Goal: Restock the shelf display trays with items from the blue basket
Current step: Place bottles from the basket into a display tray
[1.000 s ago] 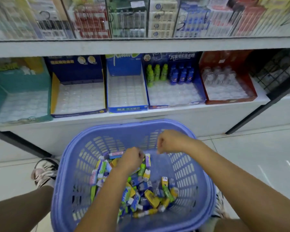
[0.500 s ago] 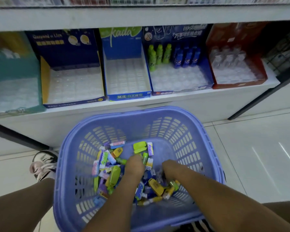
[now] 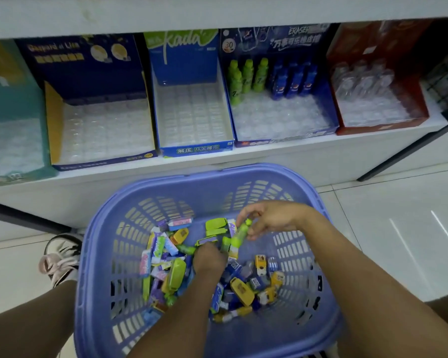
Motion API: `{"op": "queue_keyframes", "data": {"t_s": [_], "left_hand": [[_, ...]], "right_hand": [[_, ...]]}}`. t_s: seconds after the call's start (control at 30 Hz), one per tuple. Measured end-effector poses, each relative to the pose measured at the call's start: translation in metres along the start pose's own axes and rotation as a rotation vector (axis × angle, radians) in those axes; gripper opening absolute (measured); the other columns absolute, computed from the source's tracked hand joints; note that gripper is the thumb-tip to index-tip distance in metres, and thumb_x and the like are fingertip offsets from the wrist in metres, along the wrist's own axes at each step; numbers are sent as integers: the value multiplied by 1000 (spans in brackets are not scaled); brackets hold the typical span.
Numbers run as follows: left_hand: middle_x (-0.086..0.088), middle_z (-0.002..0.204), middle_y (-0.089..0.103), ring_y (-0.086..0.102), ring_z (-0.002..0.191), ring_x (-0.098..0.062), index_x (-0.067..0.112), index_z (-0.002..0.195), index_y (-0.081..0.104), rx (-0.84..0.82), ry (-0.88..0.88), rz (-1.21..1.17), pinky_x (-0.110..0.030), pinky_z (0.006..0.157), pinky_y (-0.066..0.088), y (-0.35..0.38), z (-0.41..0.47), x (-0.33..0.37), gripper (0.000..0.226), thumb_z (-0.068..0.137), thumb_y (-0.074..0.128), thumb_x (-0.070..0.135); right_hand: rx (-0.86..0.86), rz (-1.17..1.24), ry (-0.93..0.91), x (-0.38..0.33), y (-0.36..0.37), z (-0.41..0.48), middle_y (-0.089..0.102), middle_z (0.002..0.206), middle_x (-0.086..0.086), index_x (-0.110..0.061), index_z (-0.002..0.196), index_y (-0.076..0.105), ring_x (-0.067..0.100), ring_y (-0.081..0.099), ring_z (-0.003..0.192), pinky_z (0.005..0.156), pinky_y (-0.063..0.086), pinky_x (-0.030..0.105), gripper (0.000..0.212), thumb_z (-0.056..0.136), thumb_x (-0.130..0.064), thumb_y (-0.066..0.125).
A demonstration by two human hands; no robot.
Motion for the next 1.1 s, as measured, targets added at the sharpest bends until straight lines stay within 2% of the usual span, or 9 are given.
{"op": "queue_keyframes", "data": {"t_s": [0.07,0.17,0.33,0.47,0.6,0.8,0.9,1.03,1.1], "left_hand": [[-12,56,48,47,57,-28,11,53,46,-3,-19,-50,-38,54,43,-2,2,-1,41,89,60,25],[-4,55,44,46,58,-21,11,56,41,-70,-35,-36,-30,49,32,-19,2,10,43,86,63,32],[-2,46,48,50,40,-7,5,68,54,-417,44,-380,-20,45,44,-65,-15,50,21,83,65,15],[-9,74,71,68,62,-12,7,89,59,-539,156,-690,-21,62,58,-122,-49,91,7,89,62,12],[-12,76,73,68,61,-13,6,88,61,-459,284,-815,-21,58,56,-167,-77,115,10,91,59,15],[-6,69,64,57,53,-7,8,79,59,-118,386,-979,-19,54,54,-195,-91,135,12,89,61,14],[-2,65,59,53,53,-6,9,79,58,118,416,-1036,-21,55,54,-202,-88,135,12,87,65,15],[2,68,60,57,54,-3,13,83,63,297,467,-1016,-30,65,56,-208,-84,135,7,84,69,17],[7,66,63,59,59,-5,14,82,63,344,494,-1020,-32,67,56,-210,-84,135,8,82,71,17]], "right_hand": [[-45,115,-97,-18,0,-6,59,101,6,-7,99,60,15,68,82,79,57,22,28,86,16,50],[0,173,-231,-45,-7,-19,60,93,7,-6,97,61,14,67,76,74,57,22,22,86,12,54],[131,103,-399,-88,-23,-59,64,95,8,-4,103,61,13,66,75,71,55,19,25,83,10,55],[270,-48,-532,-114,-31,-94,65,98,11,-3,103,61,14,65,87,81,54,21,26,82,12,58],[399,-62,-626,-129,-35,-118,64,100,13,-4,95,62,19,62,92,88,52,28,19,78,3,64],[664,0,-720,-139,-57,-133,68,98,5,-14,100,65,12,66,81,75,53,16,27,77,-1,69],[808,-146,-690,-152,-74,-135,70,94,-4,-23,94,69,-1,66,81,70,49,8,27,76,-5,74],[985,-501,-644,-185,-97,-129,66,104,-3,-20,98,71,11,62,92,80,48,18,27,75,-7,75],[1009,-665,-622,-204,-104,-121,64,105,-2,-18,100,72,11,59,90,72,44,10,29,76,-4,73]]}}
Point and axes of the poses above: each hand's wrist, its own z-axis towards the middle knuckle, its own y-axis out of the palm, x = y × z, the point moved 5 cm from there along z, towards the middle knuckle
